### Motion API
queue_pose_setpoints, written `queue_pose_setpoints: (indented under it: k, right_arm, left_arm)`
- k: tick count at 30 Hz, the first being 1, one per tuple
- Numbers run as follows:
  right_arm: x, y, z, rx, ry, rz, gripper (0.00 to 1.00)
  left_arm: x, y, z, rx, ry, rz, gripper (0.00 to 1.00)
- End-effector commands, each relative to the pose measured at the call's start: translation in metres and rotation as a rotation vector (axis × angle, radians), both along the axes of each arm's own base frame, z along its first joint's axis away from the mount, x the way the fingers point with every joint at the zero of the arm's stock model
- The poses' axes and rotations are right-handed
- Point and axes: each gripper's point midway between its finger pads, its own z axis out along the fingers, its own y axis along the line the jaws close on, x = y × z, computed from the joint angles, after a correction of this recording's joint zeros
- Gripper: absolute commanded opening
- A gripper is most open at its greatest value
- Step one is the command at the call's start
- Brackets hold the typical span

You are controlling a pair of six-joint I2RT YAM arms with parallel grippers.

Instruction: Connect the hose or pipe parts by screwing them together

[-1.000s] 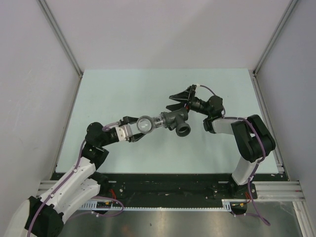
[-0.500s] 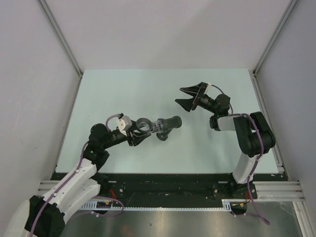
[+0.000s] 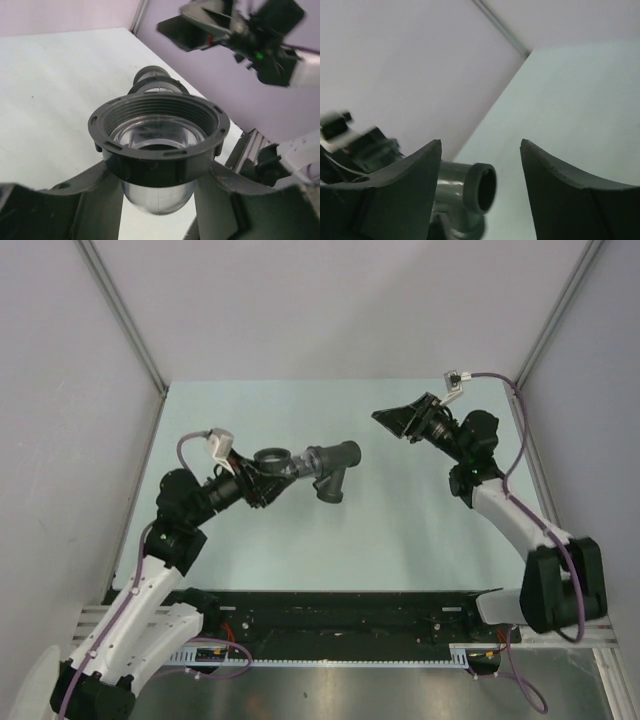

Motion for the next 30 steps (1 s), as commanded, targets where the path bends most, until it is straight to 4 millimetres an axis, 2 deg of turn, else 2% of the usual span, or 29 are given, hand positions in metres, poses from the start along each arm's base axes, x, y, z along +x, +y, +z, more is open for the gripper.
queue_pose_setpoints:
  k: [1,2,3,4,5,6,7,8,9,16,18,19,21,26,28,29,30]
  right_arm:
    - [-0.008,-0.018,0.037,-0.474,-0.575,-0.300,0.72]
    - [-0.021,-0.023,0.045,-0.577,-0.742,-0.345,0.75]
    - [-0.040,-0.008,0.051,-0.579,-0.822,-0.329,0.77]
    - [-0.050,-0.009,0.065,-0.587,-0.927,-0.364,0.81]
    - [-0.058,-0.007,0.053,-0.607,-0.960,-0.363,0.82]
    - [-0.076,-0.005,0.066,-0.600,-1.054,-0.375,0.82]
    - [-0.085,-0.005,0.073,-0.584,-1.108,-0.390,0.82]
    - [-0.091,-0.004,0.064,-0.595,-1.121,-0.382,0.82]
    - [-0.099,-0.005,0.068,-0.612,-1.167,-0.398,0.82]
    - [-0.139,0.040,0.035,-0.730,-1.280,-0.256,0.85]
    - [-0.145,0.048,0.030,-0.760,-1.299,-0.253,0.85]
    - [-0.141,0.047,0.026,-0.796,-1.282,-0.280,0.85]
    - [-0.151,0.059,0.018,-0.815,-1.320,-0.251,0.85]
    - [-0.145,0.073,-0.007,-0.922,-1.310,-0.250,0.83]
    - [-0.142,0.075,-0.006,-0.945,-1.308,-0.298,0.77]
    - [-0.138,0.078,-0.012,-0.970,-1.303,-0.308,0.75]
    - [-0.135,0.074,-0.003,-0.970,-1.298,-0.378,0.72]
  left_arm:
    - [0.012,0.011,0.051,-0.092,0.170,0.121,0.00]
    - [0.011,0.011,0.052,-0.099,0.210,0.124,0.00]
    - [0.011,0.010,0.063,-0.120,0.218,0.119,0.00]
    - [0.011,0.009,0.067,-0.155,0.256,0.123,0.00]
    - [0.011,0.009,0.069,-0.175,0.278,0.129,0.00]
    - [0.013,0.012,0.073,-0.196,0.288,0.152,0.00]
    - [0.012,0.013,0.077,-0.231,0.312,0.159,0.00]
    - [0.012,0.014,0.079,-0.246,0.319,0.169,0.00]
    - [0.013,0.015,0.081,-0.262,0.326,0.180,0.00]
    - [0.006,0.016,0.100,-0.333,0.359,0.167,0.00]
    - [0.006,0.015,0.101,-0.340,0.370,0.165,0.00]
    - [0.005,0.015,0.102,-0.350,0.379,0.163,0.00]
    - [0.005,0.015,0.105,-0.359,0.383,0.163,0.00]
    - [0.003,0.015,0.112,-0.392,0.399,0.159,0.00]
    - [0.001,0.015,0.115,-0.401,0.403,0.156,0.00]
    - [0.001,0.015,0.115,-0.404,0.407,0.154,0.00]
    - [0.002,0.015,0.115,-0.406,0.410,0.159,0.00]
